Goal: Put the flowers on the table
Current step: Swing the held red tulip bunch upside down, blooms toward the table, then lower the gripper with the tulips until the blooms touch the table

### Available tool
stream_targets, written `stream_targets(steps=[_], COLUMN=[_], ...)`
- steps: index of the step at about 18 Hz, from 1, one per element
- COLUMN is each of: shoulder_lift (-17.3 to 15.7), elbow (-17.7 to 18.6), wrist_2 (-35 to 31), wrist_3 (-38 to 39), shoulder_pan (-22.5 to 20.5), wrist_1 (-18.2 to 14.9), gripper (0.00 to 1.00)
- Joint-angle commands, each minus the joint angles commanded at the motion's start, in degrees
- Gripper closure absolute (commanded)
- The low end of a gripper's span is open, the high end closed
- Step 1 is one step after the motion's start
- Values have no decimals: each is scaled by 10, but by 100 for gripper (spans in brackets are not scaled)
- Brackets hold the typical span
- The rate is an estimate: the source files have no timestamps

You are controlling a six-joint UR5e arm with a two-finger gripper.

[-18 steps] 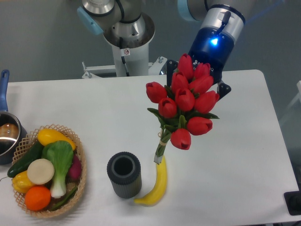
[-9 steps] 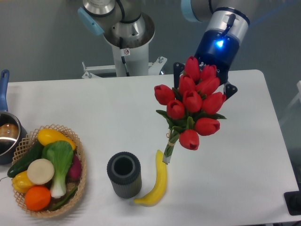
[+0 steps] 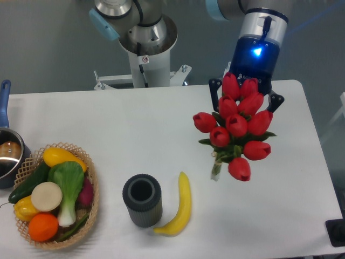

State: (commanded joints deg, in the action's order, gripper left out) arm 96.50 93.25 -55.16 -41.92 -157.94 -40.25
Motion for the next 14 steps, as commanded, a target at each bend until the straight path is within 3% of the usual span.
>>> stream_targets(steps=[3, 6, 14], shoulder_lift=[4, 5, 23], elbow=[1, 30, 61], wrist_2=[-55, -135, -328], wrist_3=[-29, -78, -185], shoulder_pan=[21, 33, 70], wrist_1=[-2, -3, -4], gripper=[62, 62, 62])
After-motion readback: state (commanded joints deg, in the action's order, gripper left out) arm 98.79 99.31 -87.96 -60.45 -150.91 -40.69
